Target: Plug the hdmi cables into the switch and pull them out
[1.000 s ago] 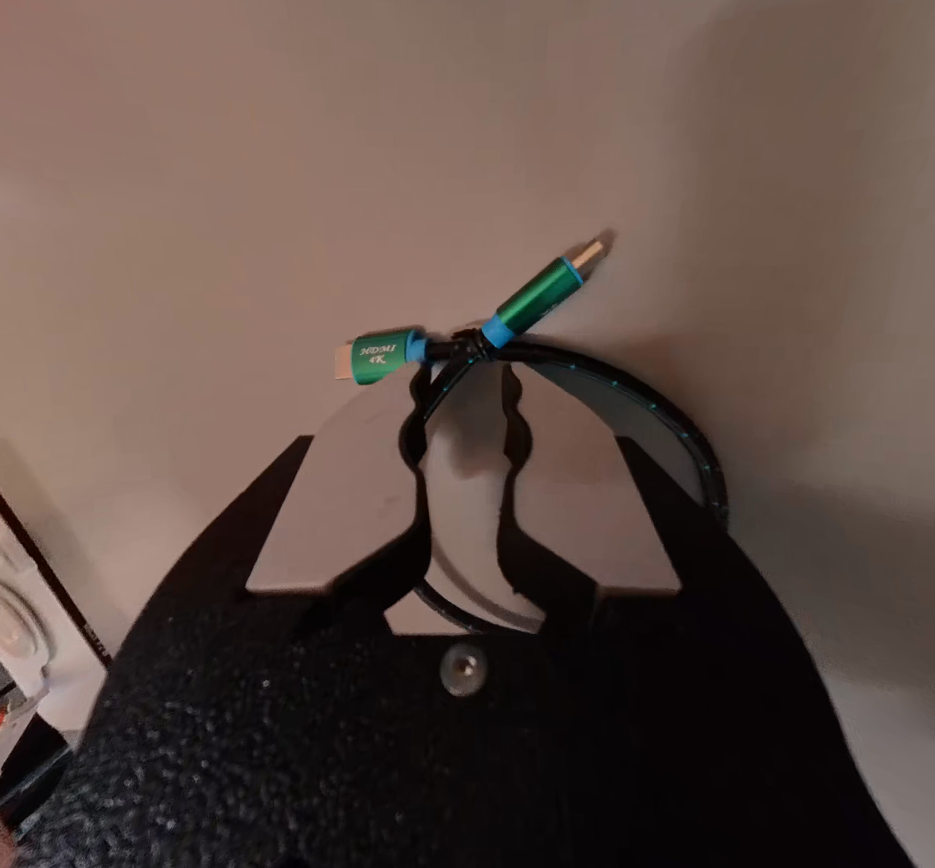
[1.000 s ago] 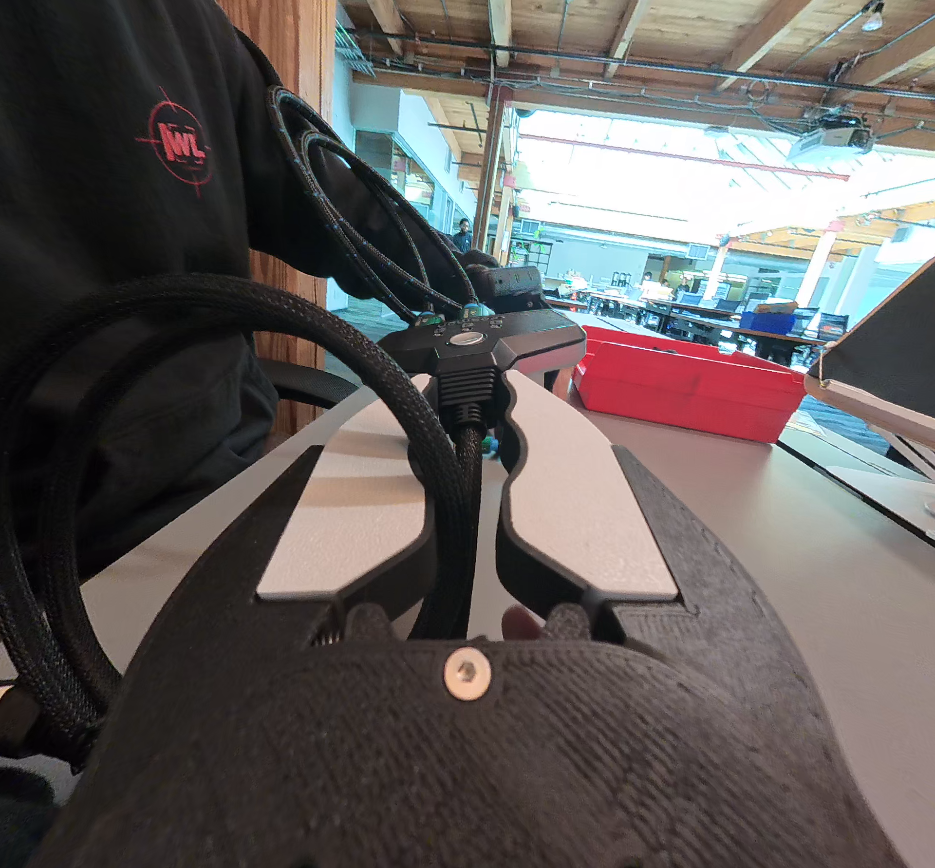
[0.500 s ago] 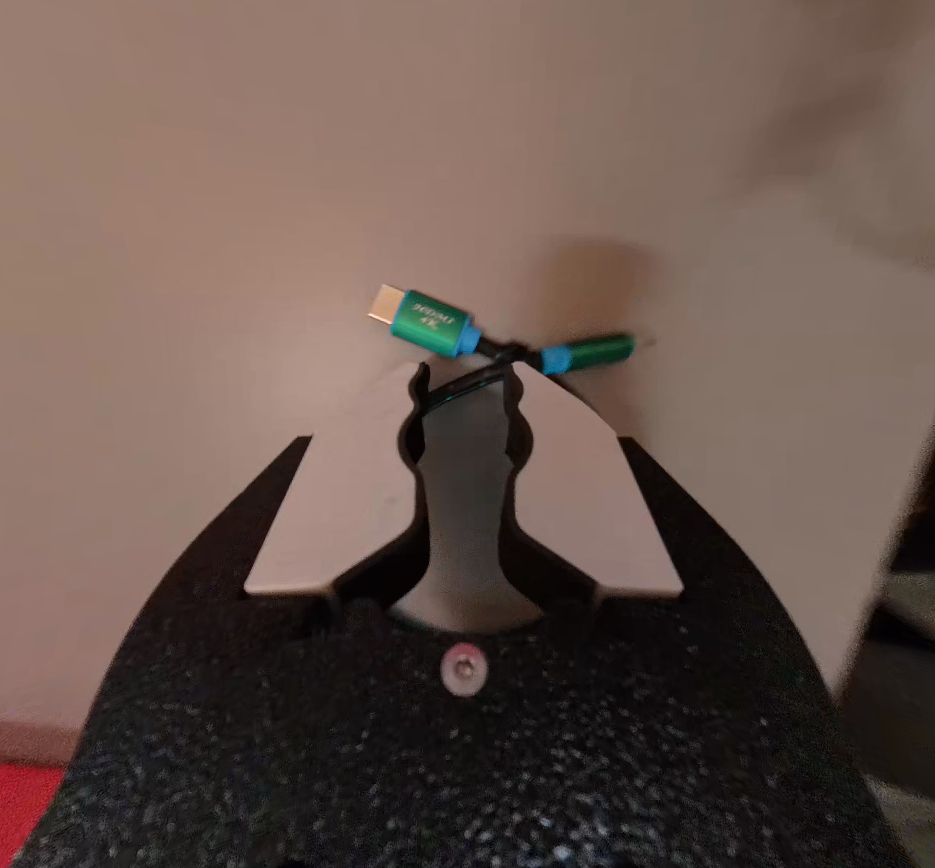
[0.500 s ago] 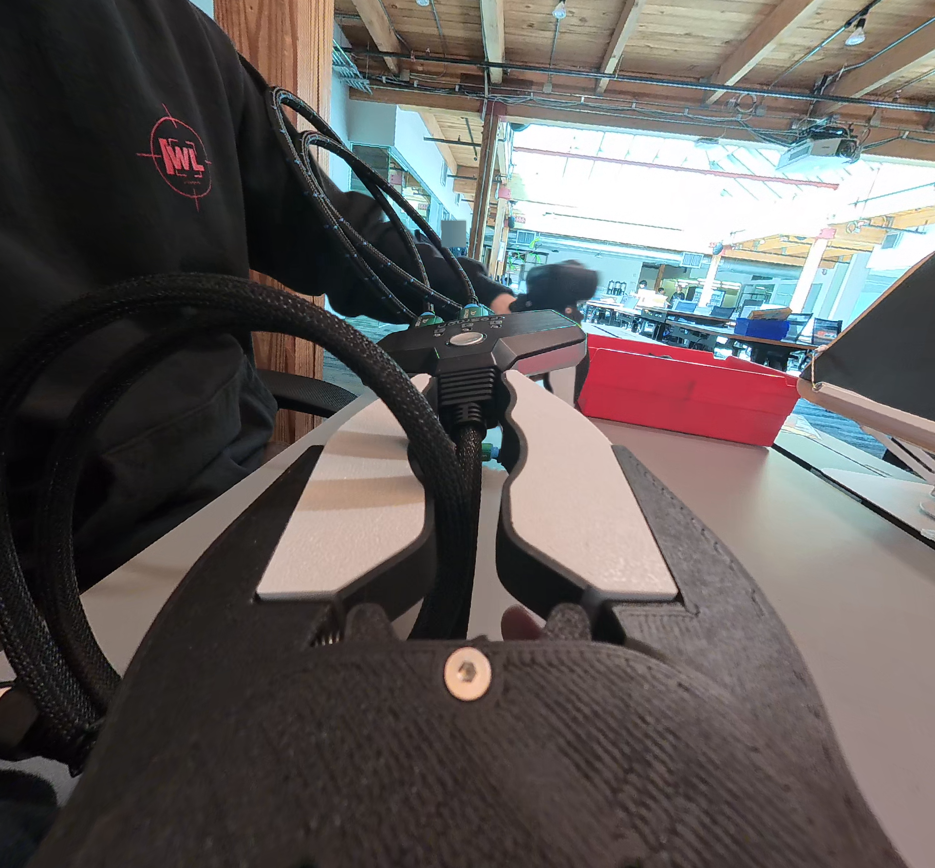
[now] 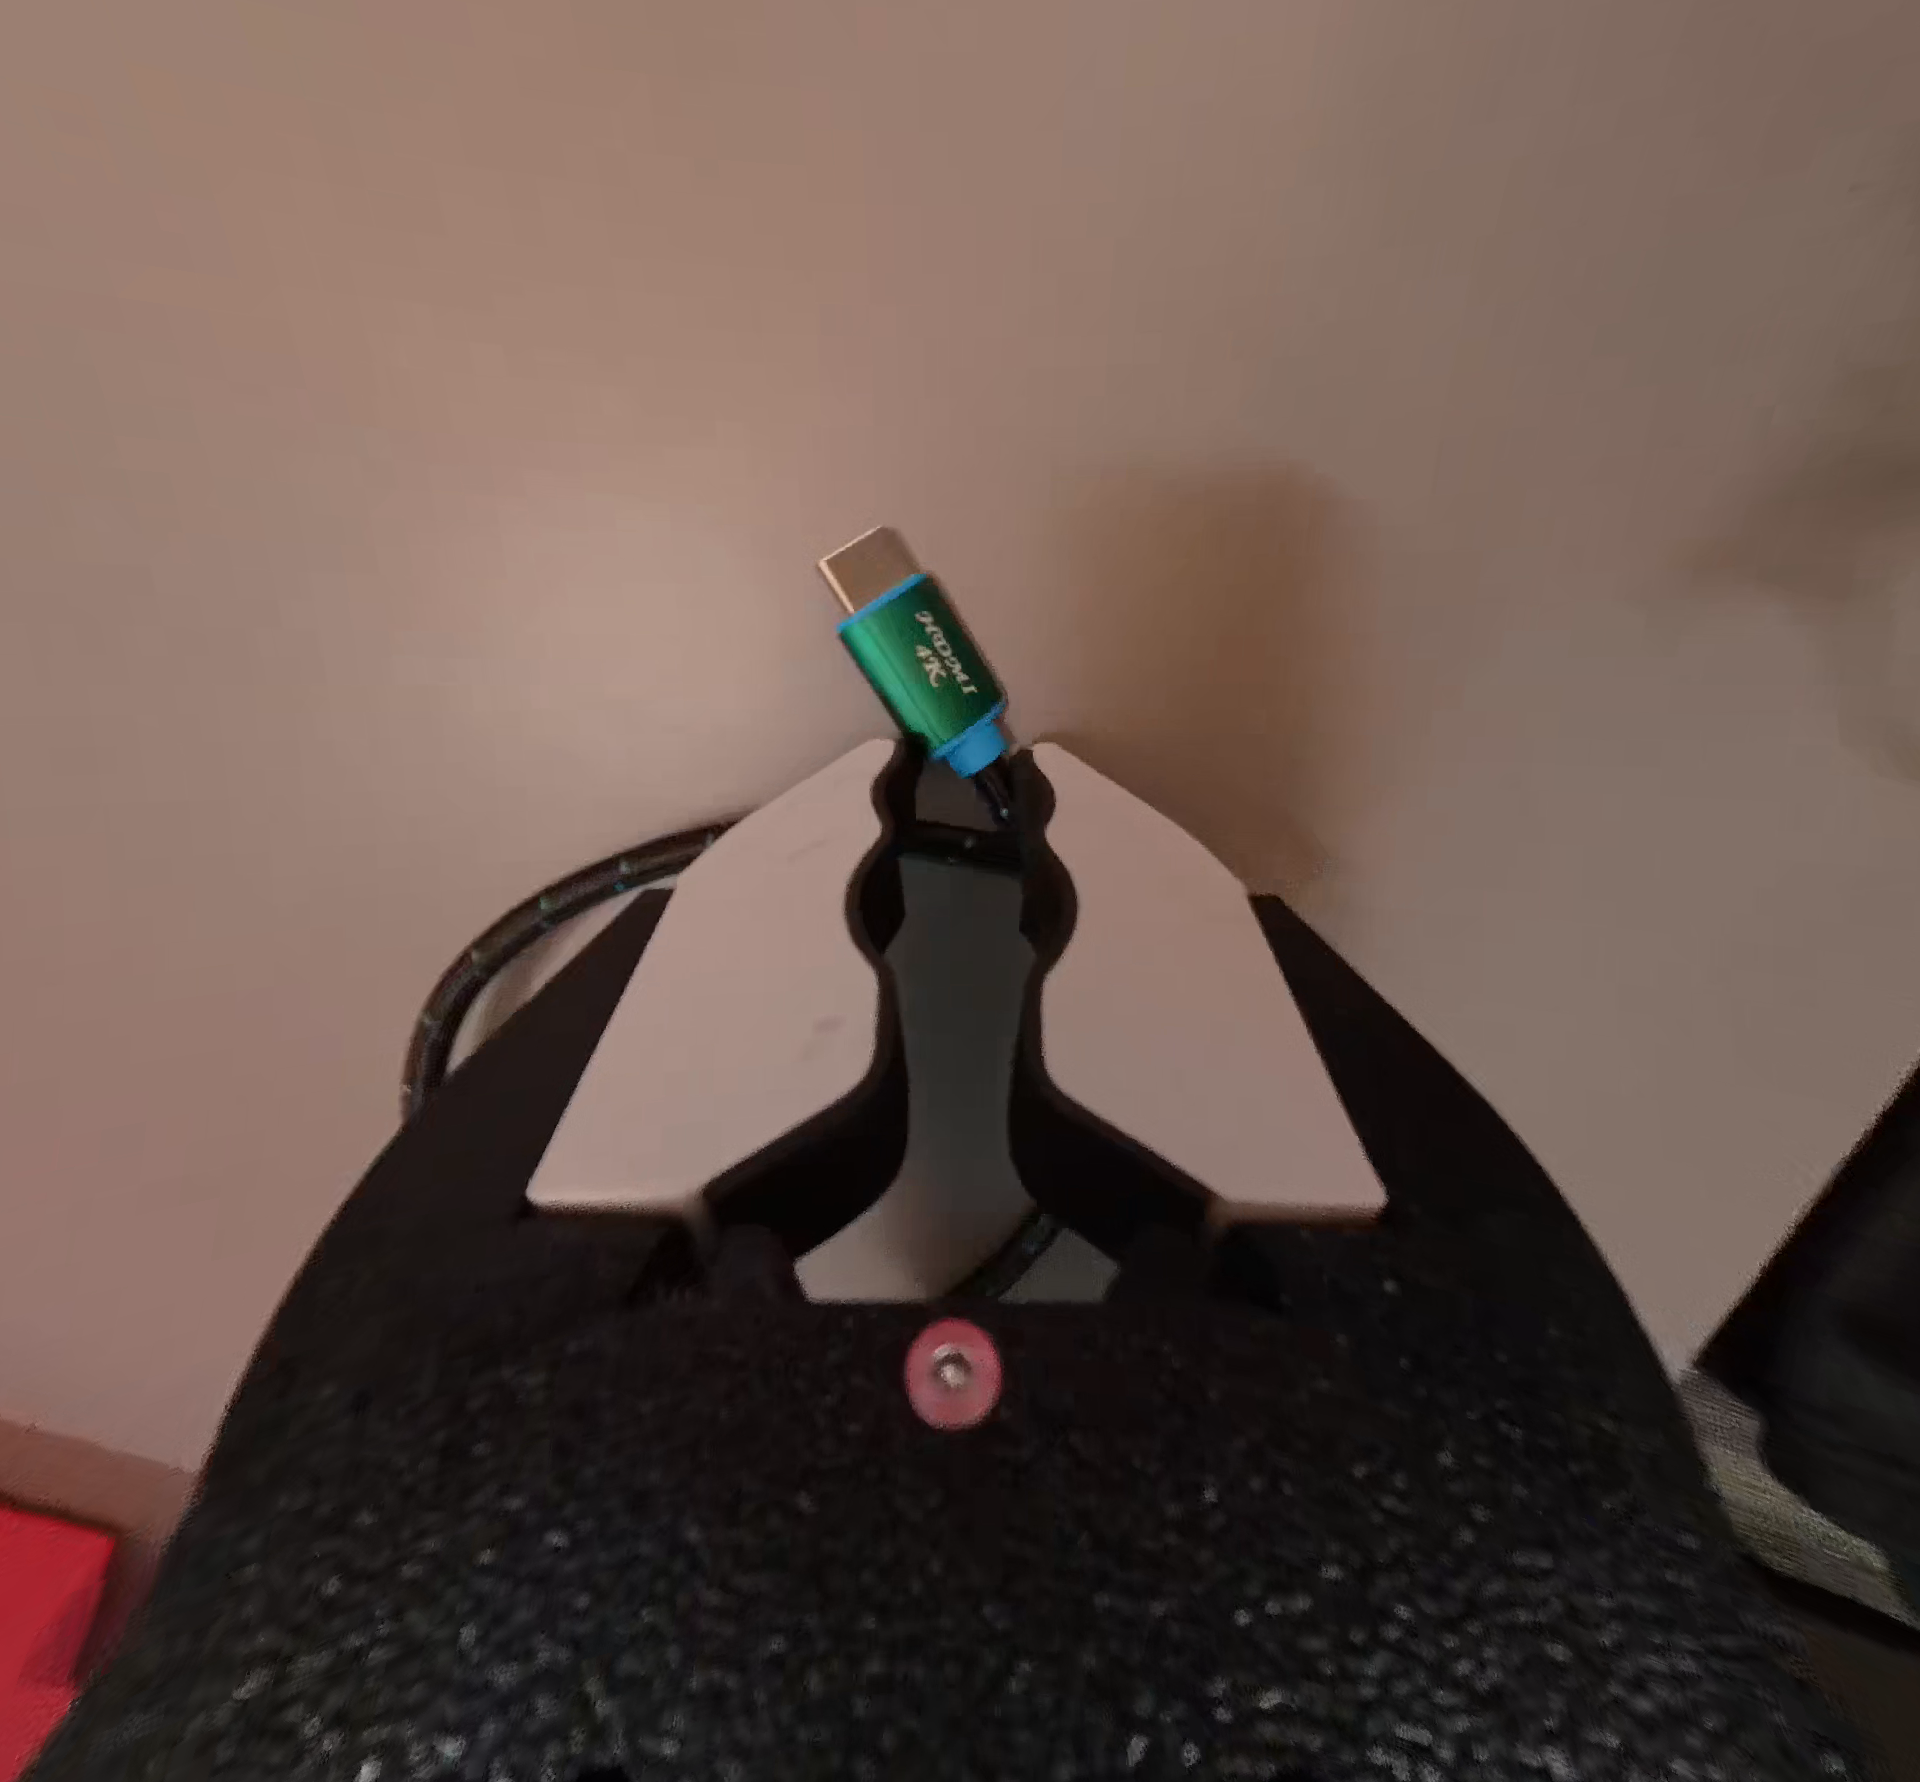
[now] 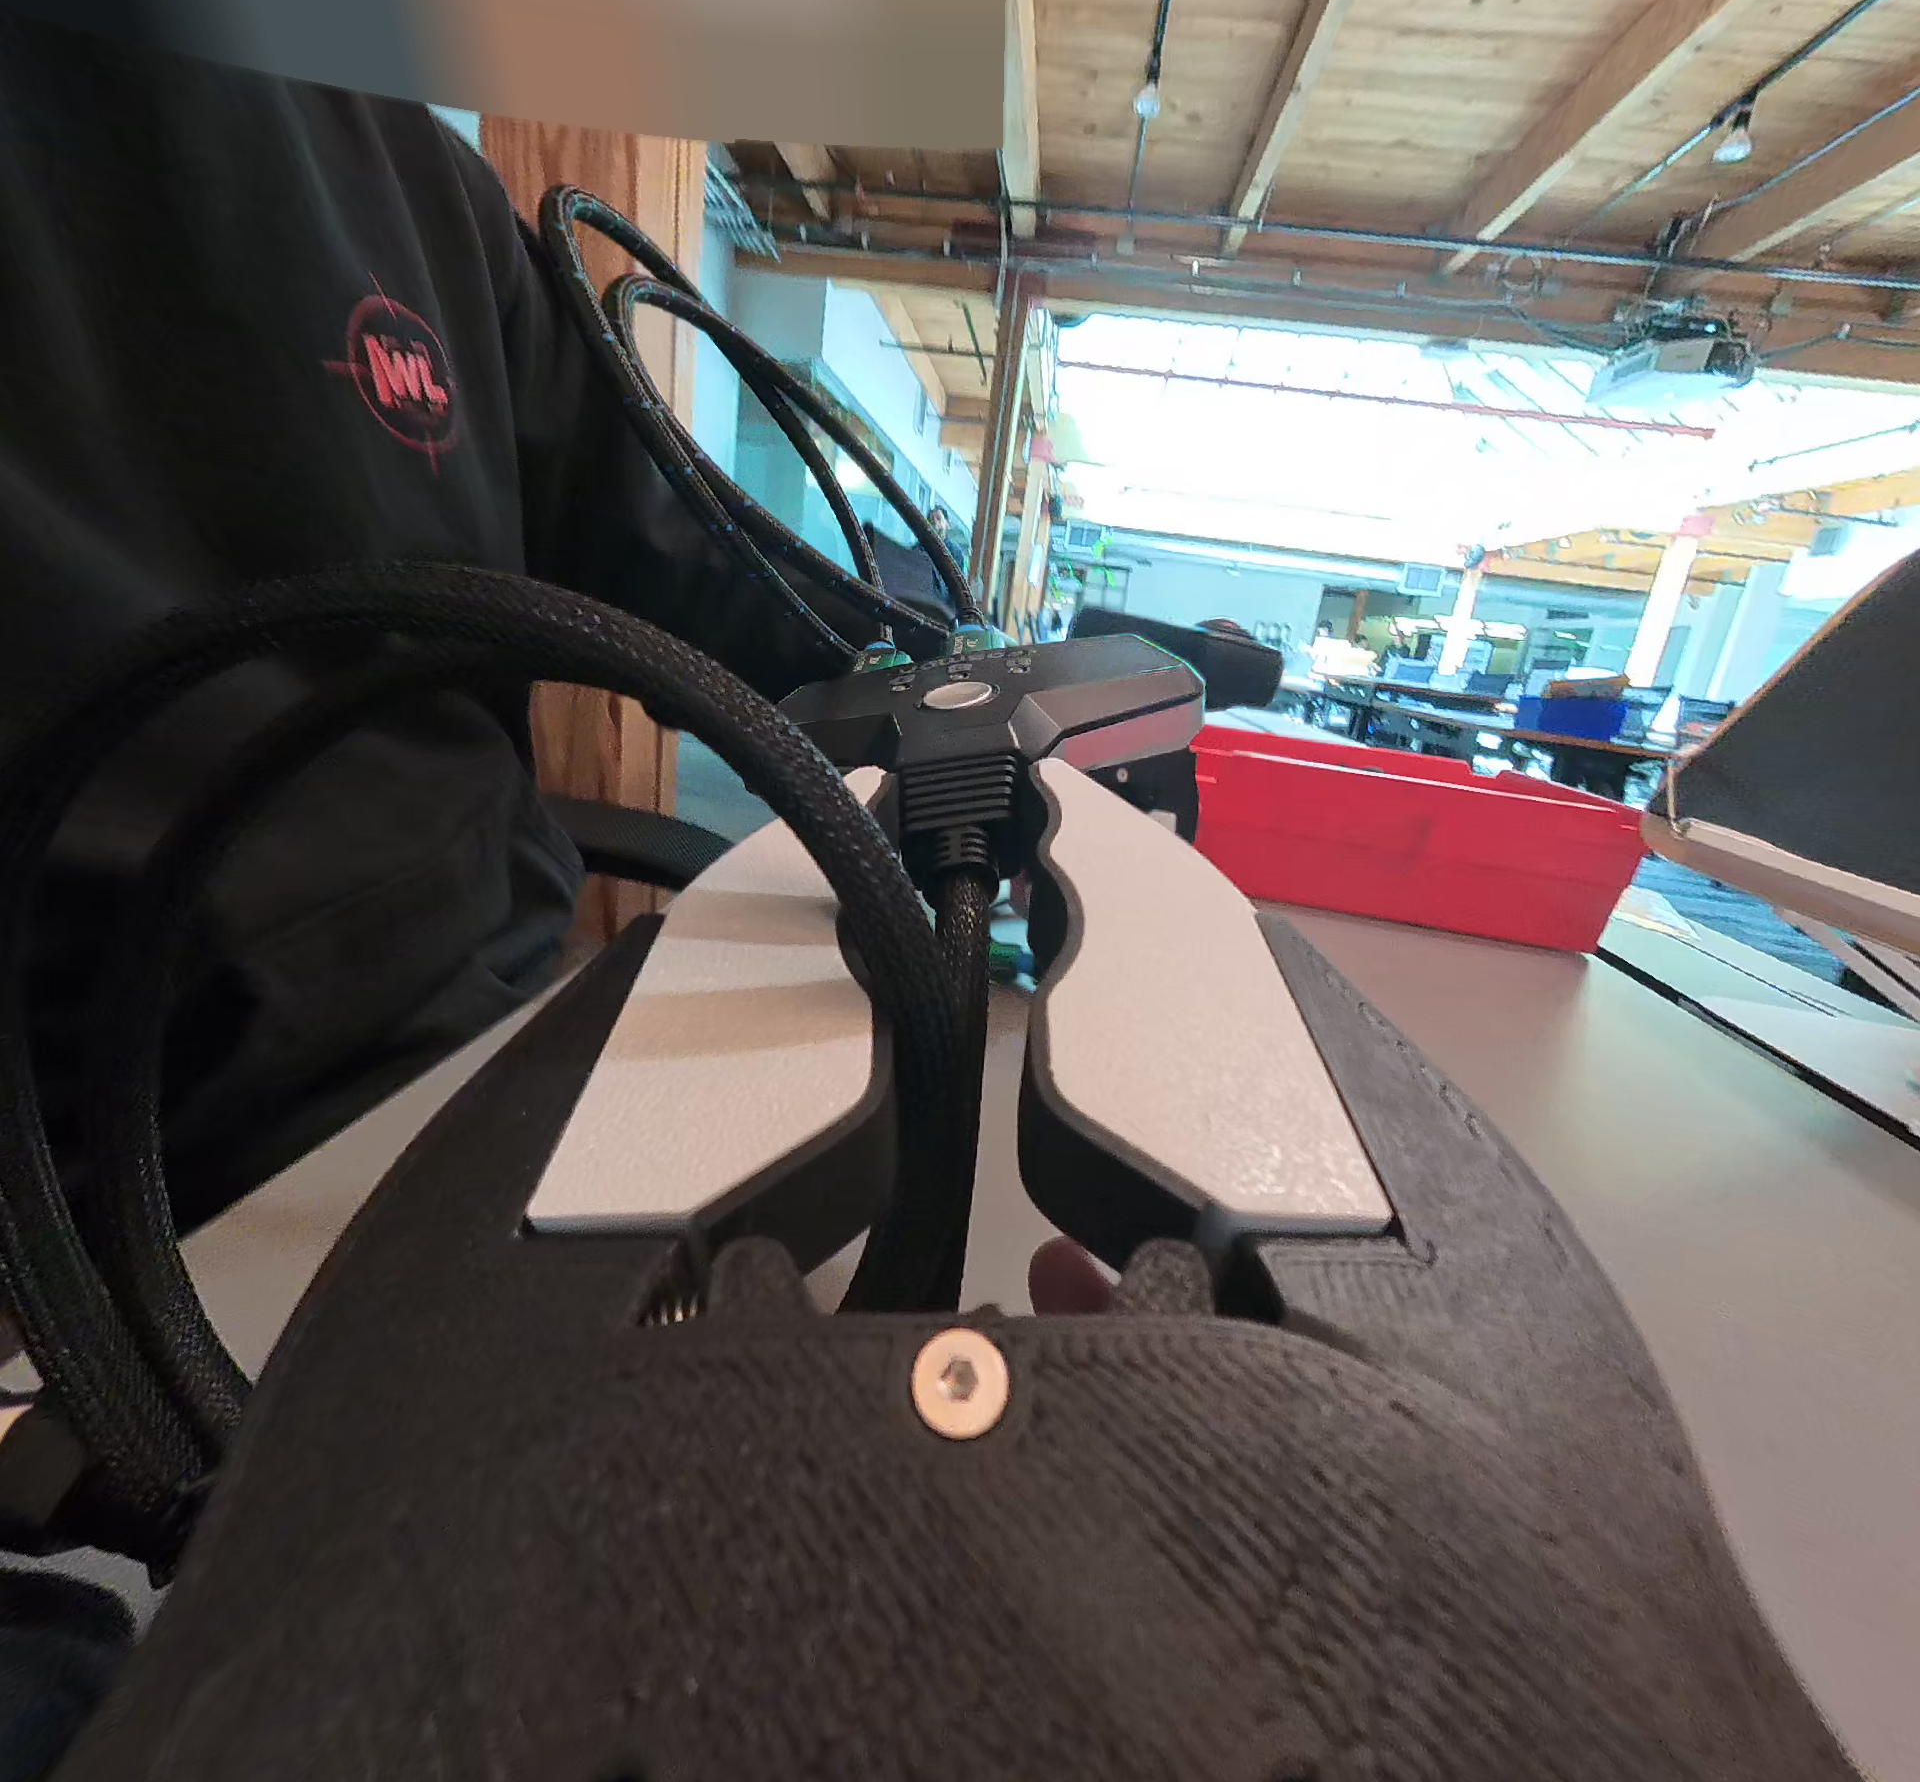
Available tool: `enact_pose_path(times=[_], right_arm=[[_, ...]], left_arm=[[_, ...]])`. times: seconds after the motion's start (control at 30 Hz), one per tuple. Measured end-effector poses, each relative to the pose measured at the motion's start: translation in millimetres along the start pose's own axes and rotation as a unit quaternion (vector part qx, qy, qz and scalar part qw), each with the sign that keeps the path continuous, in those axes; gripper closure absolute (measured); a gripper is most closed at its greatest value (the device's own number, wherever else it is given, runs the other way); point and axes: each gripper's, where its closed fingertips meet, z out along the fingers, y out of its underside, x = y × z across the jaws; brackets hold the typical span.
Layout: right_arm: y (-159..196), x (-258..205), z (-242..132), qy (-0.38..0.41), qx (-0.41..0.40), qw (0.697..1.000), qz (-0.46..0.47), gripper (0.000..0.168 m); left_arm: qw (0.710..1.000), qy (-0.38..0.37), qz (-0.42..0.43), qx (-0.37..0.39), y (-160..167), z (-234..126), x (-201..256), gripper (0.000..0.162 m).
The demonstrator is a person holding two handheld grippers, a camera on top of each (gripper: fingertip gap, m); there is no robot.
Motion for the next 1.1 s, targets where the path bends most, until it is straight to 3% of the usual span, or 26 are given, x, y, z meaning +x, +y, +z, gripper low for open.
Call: enact_pose_path(times=[0.03, 0.13, 0.23, 0.33, 0.4, 0.47, 0.67, 0.77, 0.83, 1.0, 1.1], right_arm=[[-1.6, -0.4, -1.0, -0.002, 0.007, 1.0, 0.004, 0.146], [-5.2, -0.3, -4.0, 0.002, 0.021, 1.0, 0.01, 0.145], [-5.0, 1.2, -4.5, 0.011, 0.019, 1.0, 0.008, 0.146], [-1.5, -0.5, -1.5, 0.006, 0.004, 1.0, 0.005, 0.146], [0.1, -1.9, -0.1, 0.003, -0.003, 1.0, 0.002, 0.146], [0.2, -1.8, 0.0, 0.004, -0.003, 1.0, 0.002, 0.146], [0.1, -1.9, -0.1, 0.004, -0.003, 1.0, 0.001, 0.146], [0.6, -2.1, 0.3, 0.001, -0.005, 1.0, 0.003, 0.146], [0.9, -1.8, 0.6, 0.001, -0.006, 1.0, 0.005, 0.146], [2.9, -2.5, 2.2, -0.004, -0.014, 1.0, 0.007, 0.146], [4.7, -3.2, 3.6, -0.009, -0.021, 1.0, 0.009, 0.146]], left_arm=[[1.0, -0.011, 0.016, 0.007, -0.8, -0.3, -0.9, 0.145], [0.994, -0.083, 0.071, 0.026, -4.7, -10.4, -11.8, 0.147], [0.969, -0.207, 0.117, 0.062, -16.0, -36.3, -35.0, 0.148], [0.911, -0.357, 0.183, 0.095, -22.6, -60.7, -59.7, 0.148], [0.857, -0.448, 0.24, 0.09, -19.3, -71.1, -70.3, 0.162], [0.828, -0.482, 0.274, 0.083, -13.8, -68.2, -72.0, 0.162], [0.861, -0.418, 0.264, 0.117, -14.6, -46.1, -67.1, 0.162], [0.918, -0.289, 0.248, 0.108, -26.6, -37.5, -61.8, 0.146], [0.946, -0.214, 0.232, 0.072, -34.2, -31.3, -65.1, 0.121], [0.922, -0.186, 0.339, 0.026, -73.5, -17.7, -93.8, 0.126], [0.921, -0.146, 0.362, 0.003, -86.1, 3.0, -103.2, 0.132]])
